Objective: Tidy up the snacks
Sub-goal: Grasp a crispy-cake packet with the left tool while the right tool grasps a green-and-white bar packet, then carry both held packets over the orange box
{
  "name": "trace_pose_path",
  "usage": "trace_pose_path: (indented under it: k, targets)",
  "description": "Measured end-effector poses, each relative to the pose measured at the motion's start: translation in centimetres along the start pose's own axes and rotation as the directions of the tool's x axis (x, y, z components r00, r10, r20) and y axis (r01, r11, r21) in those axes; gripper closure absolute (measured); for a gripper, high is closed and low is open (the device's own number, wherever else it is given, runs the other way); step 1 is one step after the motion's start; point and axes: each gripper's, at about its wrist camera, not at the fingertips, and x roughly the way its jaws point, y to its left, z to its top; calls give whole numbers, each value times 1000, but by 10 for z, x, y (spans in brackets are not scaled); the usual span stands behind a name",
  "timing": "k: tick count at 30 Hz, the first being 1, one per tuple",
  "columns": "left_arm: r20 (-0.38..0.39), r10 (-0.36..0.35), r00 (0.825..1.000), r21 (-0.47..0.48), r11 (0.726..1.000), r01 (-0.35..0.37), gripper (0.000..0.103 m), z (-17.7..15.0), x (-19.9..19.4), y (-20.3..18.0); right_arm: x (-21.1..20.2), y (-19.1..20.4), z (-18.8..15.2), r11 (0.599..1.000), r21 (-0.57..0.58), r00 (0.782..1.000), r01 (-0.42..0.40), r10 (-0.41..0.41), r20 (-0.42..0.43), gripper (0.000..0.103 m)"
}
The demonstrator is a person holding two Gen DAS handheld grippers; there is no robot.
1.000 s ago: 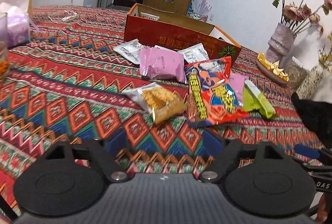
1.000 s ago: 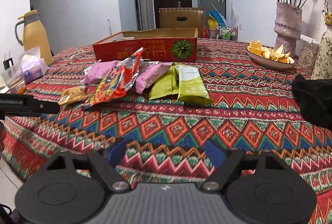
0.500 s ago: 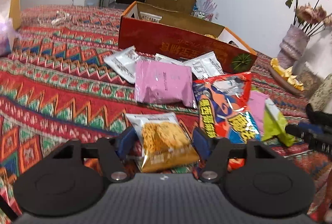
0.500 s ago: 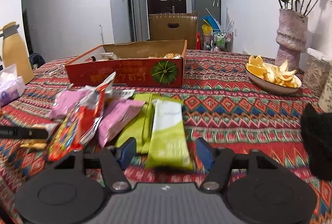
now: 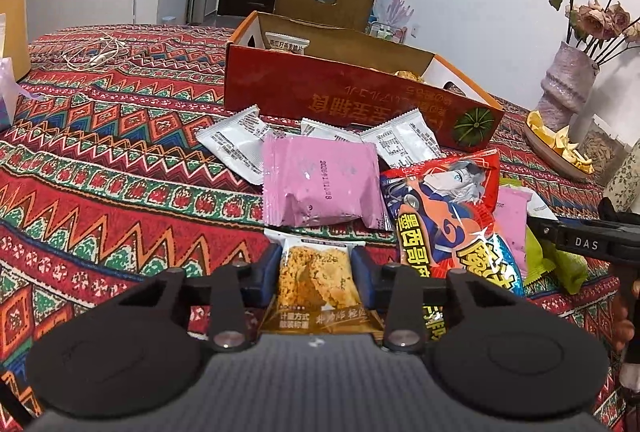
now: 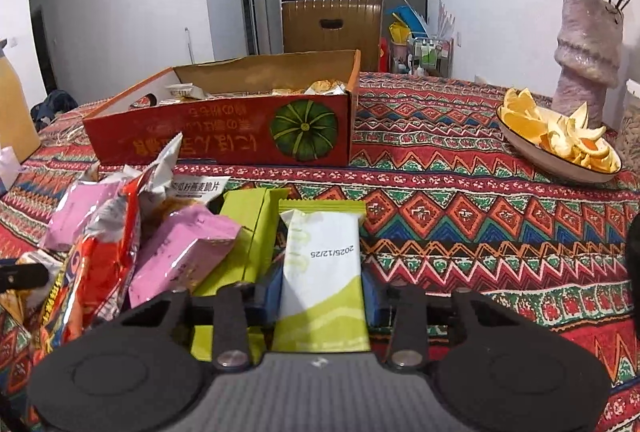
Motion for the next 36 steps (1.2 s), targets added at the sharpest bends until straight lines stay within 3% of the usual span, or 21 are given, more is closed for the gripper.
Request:
trace_pose_path:
  k: [16, 23, 29, 36]
  targets:
    - [90, -16, 996, 14, 1000, 15, 64, -18, -70, -4, -98, 10, -43, 999, 21, 996, 24, -25, 83, 67]
    - [129, -23, 991, 24, 1000, 21, 64, -17, -88, -6, -126, 16, -46, 1000, 15, 992, 15, -17, 128, 67]
    - [192, -42, 980, 33, 999, 37, 64, 21, -87, -2, -128, 30, -14, 998, -67, 982, 11, 2, 187, 67]
    - [243, -61, 968, 33, 998, 55, 64, 94, -52, 5, -94, 43, 59, 991, -109, 969, -72, 95, 226, 67]
